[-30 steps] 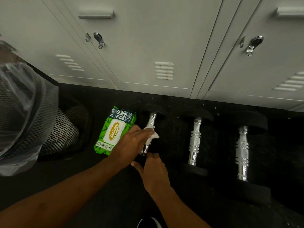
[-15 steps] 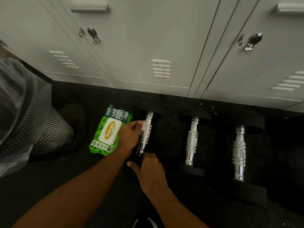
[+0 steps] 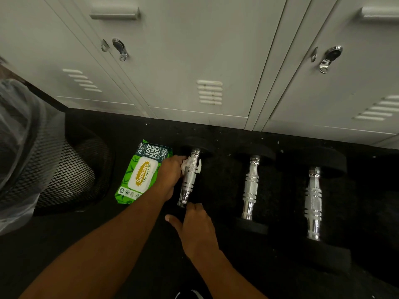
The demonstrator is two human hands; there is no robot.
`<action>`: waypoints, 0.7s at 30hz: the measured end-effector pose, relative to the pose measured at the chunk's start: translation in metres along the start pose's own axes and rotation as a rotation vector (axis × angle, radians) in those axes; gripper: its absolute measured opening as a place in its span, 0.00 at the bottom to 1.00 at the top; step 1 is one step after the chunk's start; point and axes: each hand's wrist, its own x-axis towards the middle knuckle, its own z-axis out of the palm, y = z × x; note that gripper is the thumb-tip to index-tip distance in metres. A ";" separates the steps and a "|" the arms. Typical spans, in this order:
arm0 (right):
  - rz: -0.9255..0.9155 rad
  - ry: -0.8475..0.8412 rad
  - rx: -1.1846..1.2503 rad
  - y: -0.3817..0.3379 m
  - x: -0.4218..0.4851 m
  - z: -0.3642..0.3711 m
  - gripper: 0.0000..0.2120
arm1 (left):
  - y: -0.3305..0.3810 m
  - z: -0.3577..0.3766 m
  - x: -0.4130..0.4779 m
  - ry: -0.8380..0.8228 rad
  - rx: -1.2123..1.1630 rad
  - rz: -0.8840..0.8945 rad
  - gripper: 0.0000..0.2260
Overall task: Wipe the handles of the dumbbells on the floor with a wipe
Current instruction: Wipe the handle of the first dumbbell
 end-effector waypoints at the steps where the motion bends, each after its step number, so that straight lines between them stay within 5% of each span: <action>1: -0.002 0.003 -0.004 0.000 0.000 0.000 0.36 | 0.000 0.000 -0.001 0.007 -0.076 -0.024 0.12; 10: -0.007 0.021 -0.007 0.000 0.000 0.002 0.35 | 0.006 0.010 0.002 -0.071 -0.157 -0.219 0.12; 21: -0.015 0.013 -0.015 0.001 0.000 0.001 0.37 | 0.022 0.018 0.006 -0.129 -0.260 -0.130 0.19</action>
